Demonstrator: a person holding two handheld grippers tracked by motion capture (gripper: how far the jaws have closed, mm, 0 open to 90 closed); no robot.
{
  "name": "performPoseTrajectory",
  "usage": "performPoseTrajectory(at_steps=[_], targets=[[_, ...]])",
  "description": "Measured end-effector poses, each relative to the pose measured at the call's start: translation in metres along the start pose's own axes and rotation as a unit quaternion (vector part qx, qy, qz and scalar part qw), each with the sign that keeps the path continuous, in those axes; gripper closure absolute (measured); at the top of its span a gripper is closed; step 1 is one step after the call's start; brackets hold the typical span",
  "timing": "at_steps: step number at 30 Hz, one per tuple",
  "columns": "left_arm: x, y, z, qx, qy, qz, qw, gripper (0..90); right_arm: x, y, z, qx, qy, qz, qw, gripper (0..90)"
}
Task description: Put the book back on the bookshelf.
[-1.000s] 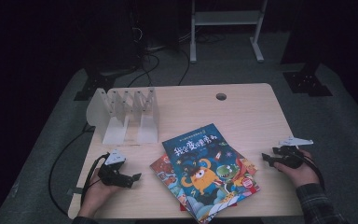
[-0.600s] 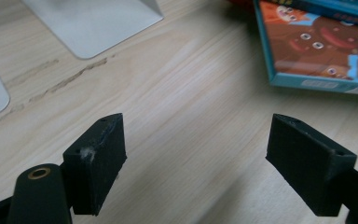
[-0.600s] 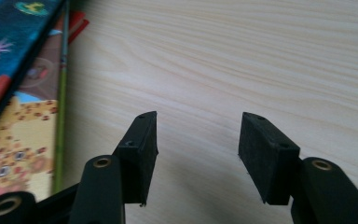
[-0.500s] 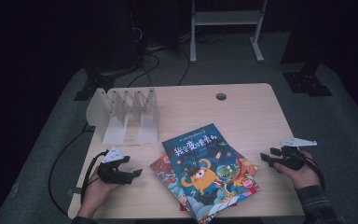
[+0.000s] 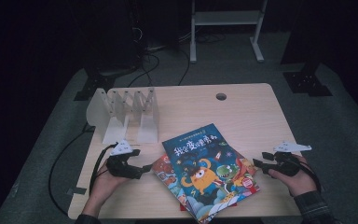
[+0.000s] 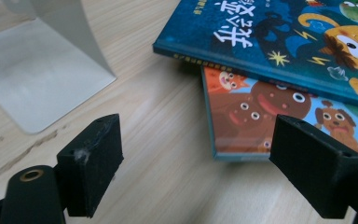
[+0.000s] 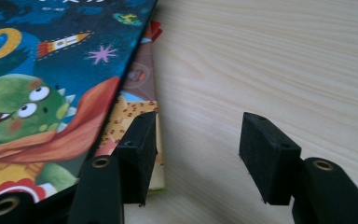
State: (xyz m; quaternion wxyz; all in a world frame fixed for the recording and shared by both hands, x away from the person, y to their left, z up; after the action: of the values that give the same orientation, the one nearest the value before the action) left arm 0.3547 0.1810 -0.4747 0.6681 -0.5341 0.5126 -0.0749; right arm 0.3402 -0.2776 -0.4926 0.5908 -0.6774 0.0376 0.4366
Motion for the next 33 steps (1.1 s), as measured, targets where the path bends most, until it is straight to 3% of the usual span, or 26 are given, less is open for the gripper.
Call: performPoseTrajectory(at_steps=[6,13,23,33], targets=[[0.009,-0.014,0.002,0.004,0.011,-0.008,0.9999,15.3,0.000,-0.002,0.005,-0.006,-0.006,-0.003,1.0000,45.4],[0.031,-0.035,0.002,0.019,0.027,-0.009,0.9994,13.4,-0.001,0.000,0.006,-0.008,-0.008,-0.001,0.9999,45.5],[0.057,-0.045,0.002,0.021,0.049,0.002,0.9986,10.8,-0.010,0.010,0.013,-0.013,-0.016,0.001,0.9998,46.1],[0.067,-0.050,0.005,0.025,0.053,0.012,0.9982,8.6,-0.020,0.017,0.018,-0.013,-0.019,0.000,0.9997,46.0]])
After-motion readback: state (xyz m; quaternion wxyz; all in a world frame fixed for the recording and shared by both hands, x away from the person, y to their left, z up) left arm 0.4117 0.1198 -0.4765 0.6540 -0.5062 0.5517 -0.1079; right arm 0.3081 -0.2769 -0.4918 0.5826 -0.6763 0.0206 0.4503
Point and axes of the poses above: each handheld gripper's, and its own axes: x roughly forward along the jaws, y roughly out of its underside, z roughly to its left, the point moved 6 cm from there along x, roughly forward along the jaws, and after that the axes turned 2 degrees about -x, right-handed, at the moved point
